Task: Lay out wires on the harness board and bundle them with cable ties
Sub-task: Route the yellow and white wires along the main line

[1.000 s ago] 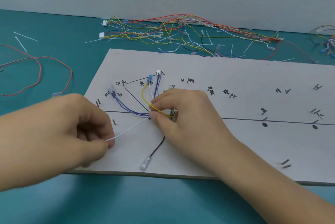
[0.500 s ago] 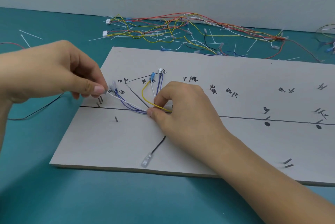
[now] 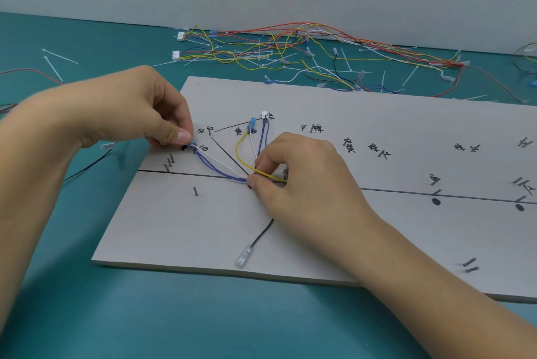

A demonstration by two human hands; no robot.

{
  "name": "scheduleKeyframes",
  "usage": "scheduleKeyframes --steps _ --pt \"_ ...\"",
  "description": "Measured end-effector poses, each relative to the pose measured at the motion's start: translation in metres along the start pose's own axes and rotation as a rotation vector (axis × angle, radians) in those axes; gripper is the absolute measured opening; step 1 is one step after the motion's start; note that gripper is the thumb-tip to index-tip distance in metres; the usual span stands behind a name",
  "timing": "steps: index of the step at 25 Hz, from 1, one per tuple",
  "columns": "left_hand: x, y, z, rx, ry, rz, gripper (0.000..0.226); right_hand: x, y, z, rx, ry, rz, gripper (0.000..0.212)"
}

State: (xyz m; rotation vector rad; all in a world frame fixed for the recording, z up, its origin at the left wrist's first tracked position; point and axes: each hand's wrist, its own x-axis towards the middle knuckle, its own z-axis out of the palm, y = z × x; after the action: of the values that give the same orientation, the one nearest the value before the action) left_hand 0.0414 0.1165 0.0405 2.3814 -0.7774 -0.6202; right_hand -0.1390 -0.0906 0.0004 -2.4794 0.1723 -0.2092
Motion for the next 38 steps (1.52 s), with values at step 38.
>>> scheduleKeyframes --steps 38 --pt "-0.005 0.063 0.068 0.099 -0.036 0.333 0.011 0.010 0.023 -0.064 -0.063 -0.142 0.195 0.016"
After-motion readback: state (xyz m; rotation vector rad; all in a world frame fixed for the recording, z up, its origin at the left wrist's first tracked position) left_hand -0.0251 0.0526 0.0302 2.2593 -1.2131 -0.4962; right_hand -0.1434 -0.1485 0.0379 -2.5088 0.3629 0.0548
